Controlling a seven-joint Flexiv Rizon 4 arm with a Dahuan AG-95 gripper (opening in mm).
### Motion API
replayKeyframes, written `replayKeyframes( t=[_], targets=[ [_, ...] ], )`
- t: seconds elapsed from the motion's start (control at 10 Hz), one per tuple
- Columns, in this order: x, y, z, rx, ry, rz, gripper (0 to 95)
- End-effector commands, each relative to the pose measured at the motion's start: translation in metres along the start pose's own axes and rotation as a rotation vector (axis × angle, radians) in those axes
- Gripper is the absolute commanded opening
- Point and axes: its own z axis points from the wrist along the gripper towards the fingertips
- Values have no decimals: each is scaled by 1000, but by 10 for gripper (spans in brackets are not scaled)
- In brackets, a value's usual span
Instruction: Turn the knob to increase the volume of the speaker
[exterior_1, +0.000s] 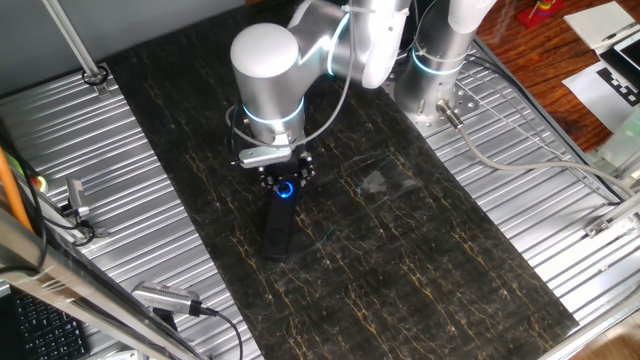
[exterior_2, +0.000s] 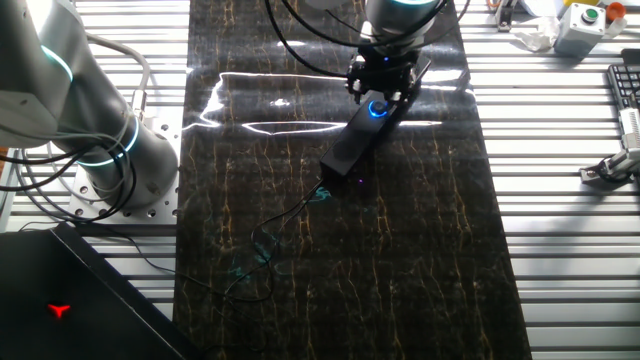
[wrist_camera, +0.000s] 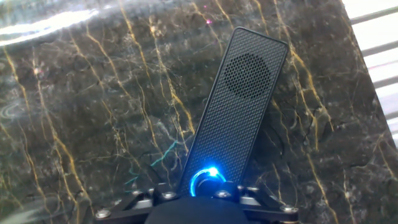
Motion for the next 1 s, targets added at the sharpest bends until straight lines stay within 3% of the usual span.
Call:
replayKeyframes(
  t=[0.1,0.4,0.6,0.7,1.0],
  targets=[
    [0,0,1,1,9,8,380],
    [1,0,0,0,8,0,380],
    [5,-6,-9,1,11,-10,380],
    [6,-8,-12,-2,7,-1,570],
    [6,-8,-12,-14,8,8,570]
  ],
)
